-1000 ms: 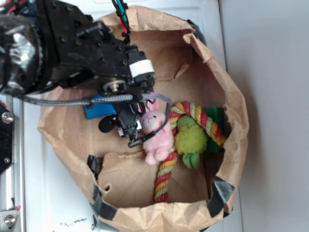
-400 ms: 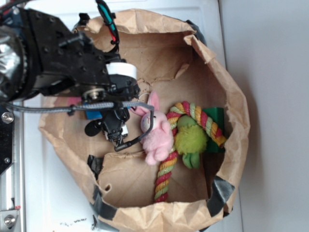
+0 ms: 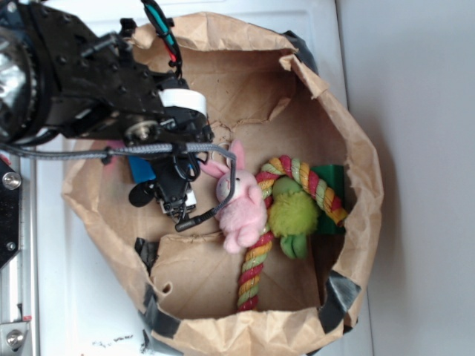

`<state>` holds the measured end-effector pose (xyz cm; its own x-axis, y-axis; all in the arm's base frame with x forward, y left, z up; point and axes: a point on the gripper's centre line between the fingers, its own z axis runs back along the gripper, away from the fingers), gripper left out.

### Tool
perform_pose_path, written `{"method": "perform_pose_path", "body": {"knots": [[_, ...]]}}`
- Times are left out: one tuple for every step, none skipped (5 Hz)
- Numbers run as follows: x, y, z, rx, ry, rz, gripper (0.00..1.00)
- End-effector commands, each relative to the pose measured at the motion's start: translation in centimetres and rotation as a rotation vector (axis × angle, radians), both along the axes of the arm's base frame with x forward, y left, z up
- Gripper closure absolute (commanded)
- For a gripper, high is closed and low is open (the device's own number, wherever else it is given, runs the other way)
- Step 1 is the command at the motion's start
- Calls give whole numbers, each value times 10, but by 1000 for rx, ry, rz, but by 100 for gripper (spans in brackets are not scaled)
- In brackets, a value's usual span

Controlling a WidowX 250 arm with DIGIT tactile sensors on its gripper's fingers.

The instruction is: Grab the blue block.

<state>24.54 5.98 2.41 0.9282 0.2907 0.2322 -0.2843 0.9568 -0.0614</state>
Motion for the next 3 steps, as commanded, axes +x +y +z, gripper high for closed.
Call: {"method": "perform_pose_path", "body": {"knots": [[-1,6,11,28,-44,36,100],[-3,7,14,30,-57,39,100],[-3,8,26,53,-52,38,100]]}}
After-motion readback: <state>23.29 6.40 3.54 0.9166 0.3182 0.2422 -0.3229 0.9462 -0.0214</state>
